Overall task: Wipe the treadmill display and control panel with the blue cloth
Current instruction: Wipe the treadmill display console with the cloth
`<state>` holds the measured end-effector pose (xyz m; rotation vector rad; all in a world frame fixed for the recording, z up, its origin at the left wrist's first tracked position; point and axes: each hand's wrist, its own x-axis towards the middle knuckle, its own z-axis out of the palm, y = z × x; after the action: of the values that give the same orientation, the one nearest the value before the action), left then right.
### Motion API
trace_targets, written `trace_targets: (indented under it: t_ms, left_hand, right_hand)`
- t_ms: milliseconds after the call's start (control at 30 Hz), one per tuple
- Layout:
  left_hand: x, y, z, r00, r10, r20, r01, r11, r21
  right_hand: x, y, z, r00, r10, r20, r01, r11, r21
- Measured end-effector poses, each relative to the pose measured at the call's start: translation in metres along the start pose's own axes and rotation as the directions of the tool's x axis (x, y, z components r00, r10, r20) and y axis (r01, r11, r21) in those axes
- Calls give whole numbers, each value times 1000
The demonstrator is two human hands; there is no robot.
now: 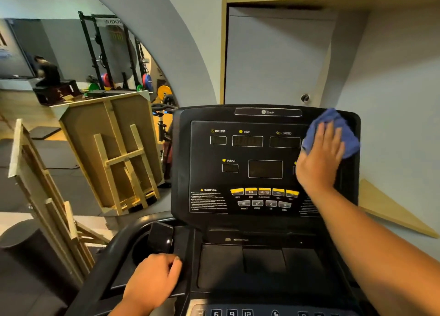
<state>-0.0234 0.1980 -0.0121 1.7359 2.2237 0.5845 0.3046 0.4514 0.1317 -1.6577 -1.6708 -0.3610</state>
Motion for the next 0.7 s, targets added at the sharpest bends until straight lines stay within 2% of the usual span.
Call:
trace_targets:
  t_ms: [67, 100, 133, 200, 267, 333, 400, 500, 567, 700]
  left_hand:
    - [0, -1, 1, 1000, -3, 0, 3, 1000, -7]
    - [0, -1, 2, 1000, -2, -4, 2, 1000, -13]
    - [-1, -1, 2, 1000, 3, -10, -3, 1000, -17]
    - [-1, -1, 2, 1000, 9, -17, -10, 1000, -18]
    - [-1, -1, 2, 1000, 7, -16, -7, 1000, -21]
    - [-2, -1, 2, 1000, 10, -15, -10, 1000, -18]
    - [-3, -1, 1, 1000, 16, -18, -17, 1000, -24]
    - [-3, -1, 1, 1000, 11, -6, -11, 1000, -22]
    - [-4, 1, -1, 1000, 9, -4, -9, 1000, -9]
    - [-6, 4, -4, 1000, 10, 4, -10, 1000, -7]
  right_hand:
    - [6, -46, 3, 972, 234, -18, -233, 971, 58]
    - [9, -74, 3, 956, 294, -10, -291, 952, 92]
    - [10, -101, 4, 956, 294, -1, -292, 950, 108]
    - [3, -154, 9, 984, 176, 8, -176, 980, 97]
    - [-14, -201, 17, 999, -38, 10, 37, 997, 75]
    - [-35, -233, 26, 962, -272, 21, 270, 961, 58]
    - [-55, -244, 34, 870, -490, 64, 487, 872, 47]
    - [-90, -231, 42, 642, -752, 146, 760, 650, 3]
    - [-112, -212, 47, 480, -852, 209, 871, 492, 4]
    - [-121, -162, 50, 217, -942, 255, 968, 242, 72]
